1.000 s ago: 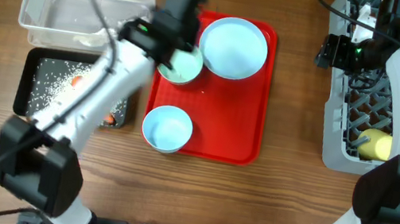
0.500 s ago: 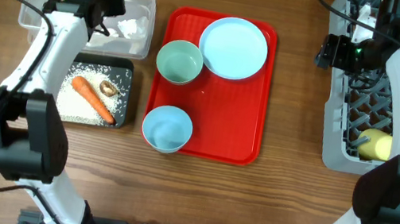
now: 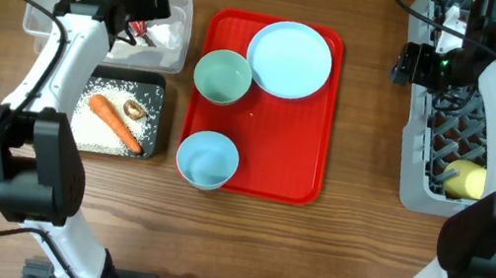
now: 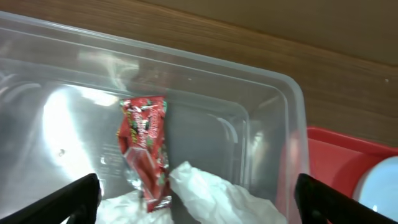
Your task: Sort waste into correct bins and load items into the dishwasher rack
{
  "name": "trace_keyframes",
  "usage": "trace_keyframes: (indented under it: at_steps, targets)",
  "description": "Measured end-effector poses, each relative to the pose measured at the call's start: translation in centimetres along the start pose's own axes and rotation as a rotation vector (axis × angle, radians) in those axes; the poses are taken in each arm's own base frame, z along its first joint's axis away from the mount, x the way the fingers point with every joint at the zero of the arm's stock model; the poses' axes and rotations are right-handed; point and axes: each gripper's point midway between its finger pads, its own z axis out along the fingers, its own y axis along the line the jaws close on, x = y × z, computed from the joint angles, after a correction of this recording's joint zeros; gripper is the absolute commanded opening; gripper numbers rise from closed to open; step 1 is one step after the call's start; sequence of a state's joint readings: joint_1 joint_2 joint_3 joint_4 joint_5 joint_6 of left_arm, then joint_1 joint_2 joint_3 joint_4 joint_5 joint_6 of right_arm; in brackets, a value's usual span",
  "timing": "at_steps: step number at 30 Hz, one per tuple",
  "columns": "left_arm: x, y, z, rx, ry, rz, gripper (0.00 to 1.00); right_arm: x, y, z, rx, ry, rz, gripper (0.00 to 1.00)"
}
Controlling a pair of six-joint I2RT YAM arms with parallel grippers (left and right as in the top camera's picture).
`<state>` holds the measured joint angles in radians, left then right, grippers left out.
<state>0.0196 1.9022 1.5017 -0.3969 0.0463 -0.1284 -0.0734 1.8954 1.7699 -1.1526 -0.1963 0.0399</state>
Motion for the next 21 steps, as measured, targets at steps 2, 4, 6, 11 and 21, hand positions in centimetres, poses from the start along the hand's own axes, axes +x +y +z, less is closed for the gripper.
trace_keyframes:
  at_steps: [2,4,6,11,21]
  targets:
    - [0.6,-1.2,0.0,0.026,0.018,0.025,1.0,0.0,0.0,0.0,0.0,0.0,0.0,0.88]
    - [1.4,-2.9,-0.2,0.055,0.046,0.053,0.99,0.0,0.0,0.0,0.0,0.0,0.0,0.88]
    - [2.7,-5.2,-0.7,0.088,0.08,0.096,0.98,0.0,0.0,0.0,0.0,0.0,0.0,0.88]
    - [6.1,-10.9,-2.9,0.162,0.166,0.229,1.0,-0.3,0.2,0.0,-0.013,-0.012,-0.003,0.88]
    - [10.5,-15.1,-4.6,0.184,0.295,0.144,1.0,-3.6,3.3,-0.3,-0.155,-0.147,-0.056,0.81]
